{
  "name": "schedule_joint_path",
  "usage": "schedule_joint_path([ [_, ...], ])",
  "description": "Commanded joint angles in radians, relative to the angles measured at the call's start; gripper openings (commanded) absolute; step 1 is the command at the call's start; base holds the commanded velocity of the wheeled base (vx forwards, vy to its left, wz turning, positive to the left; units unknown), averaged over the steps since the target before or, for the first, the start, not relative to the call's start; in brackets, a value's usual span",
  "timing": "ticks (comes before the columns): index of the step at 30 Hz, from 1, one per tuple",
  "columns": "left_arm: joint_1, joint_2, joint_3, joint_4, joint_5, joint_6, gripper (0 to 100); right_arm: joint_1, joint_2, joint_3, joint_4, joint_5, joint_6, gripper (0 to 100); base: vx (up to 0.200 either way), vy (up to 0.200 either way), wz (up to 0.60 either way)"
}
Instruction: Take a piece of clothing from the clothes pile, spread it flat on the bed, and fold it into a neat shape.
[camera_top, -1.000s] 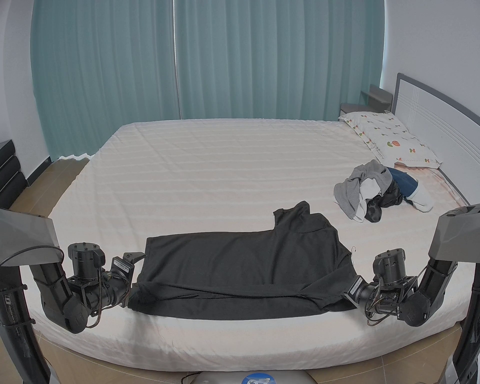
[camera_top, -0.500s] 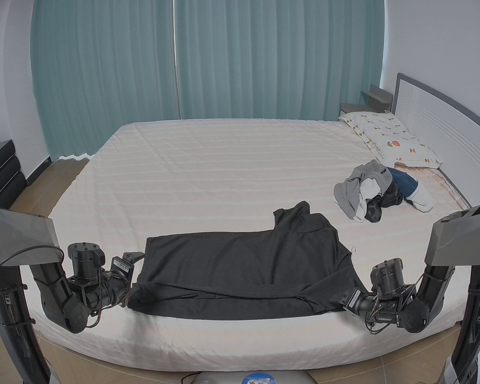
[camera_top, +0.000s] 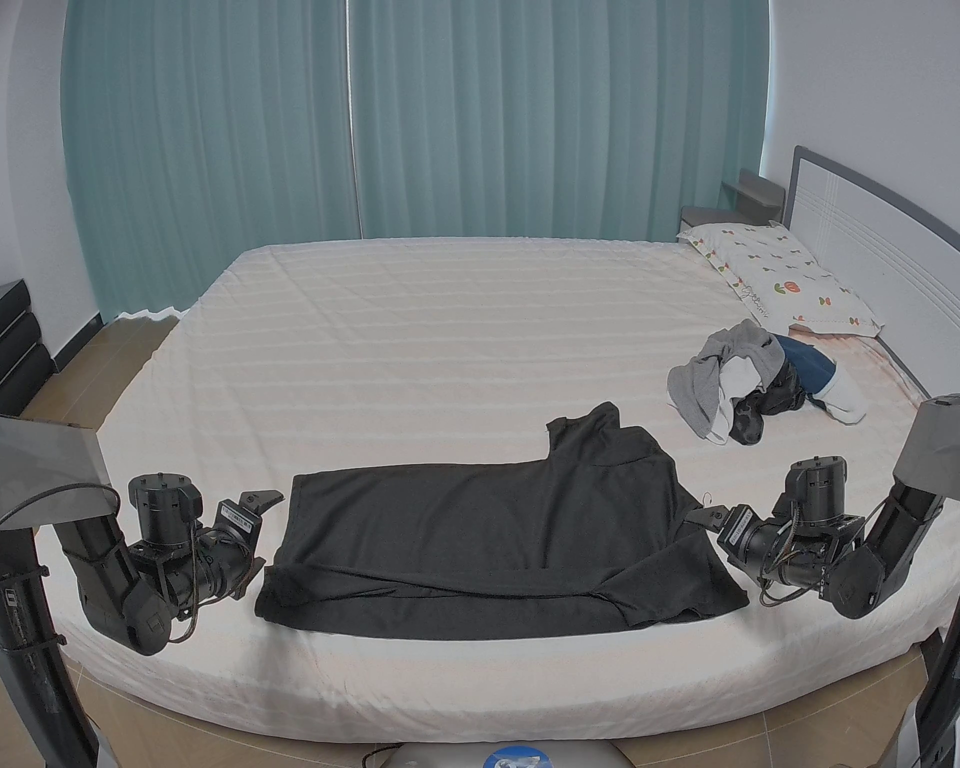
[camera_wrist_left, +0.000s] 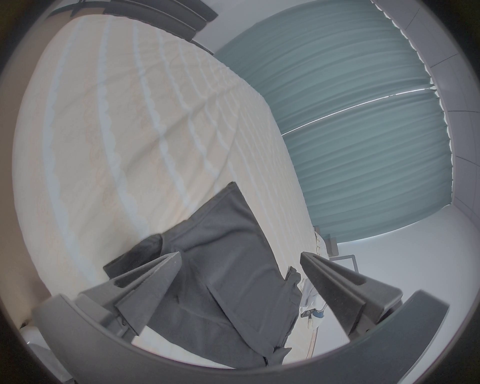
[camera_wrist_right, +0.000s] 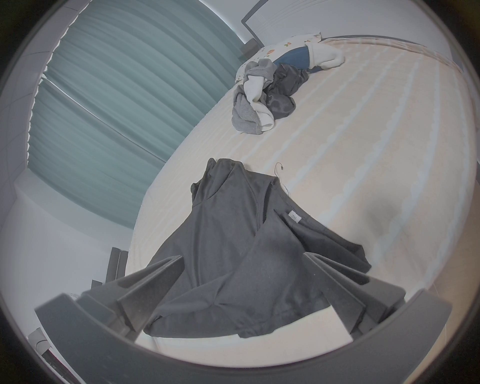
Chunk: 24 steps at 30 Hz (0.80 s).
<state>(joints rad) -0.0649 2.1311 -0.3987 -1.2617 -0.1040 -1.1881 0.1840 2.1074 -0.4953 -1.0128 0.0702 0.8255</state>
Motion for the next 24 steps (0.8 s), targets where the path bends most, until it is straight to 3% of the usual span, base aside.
schedule_joint_path([
  [1, 0.016, 0.009, -0.080, 0.053, 0.000, 0.012, 100, -0.015, 0.128, -0.062, -0.009, 0.031, -0.009, 100, 0.000, 0.000, 0.00],
  [4, 0.019, 0.061, -0.138, 0.097, 0.006, 0.007, 100, -0.014, 0.169, -0.068, -0.023, 0.083, -0.014, 100, 0.000, 0.000, 0.00],
  [10, 0.020, 0.095, -0.143, 0.097, 0.041, 0.018, 100, -0.034, 0.230, -0.100, -0.113, 0.085, -0.062, 100, 0.000, 0.000, 0.00],
  [24, 0.017, 0.102, -0.137, 0.090, 0.044, 0.019, 100, -0.057, 0.295, -0.183, -0.133, 0.089, -0.089, 100, 0.000, 0.000, 0.00],
])
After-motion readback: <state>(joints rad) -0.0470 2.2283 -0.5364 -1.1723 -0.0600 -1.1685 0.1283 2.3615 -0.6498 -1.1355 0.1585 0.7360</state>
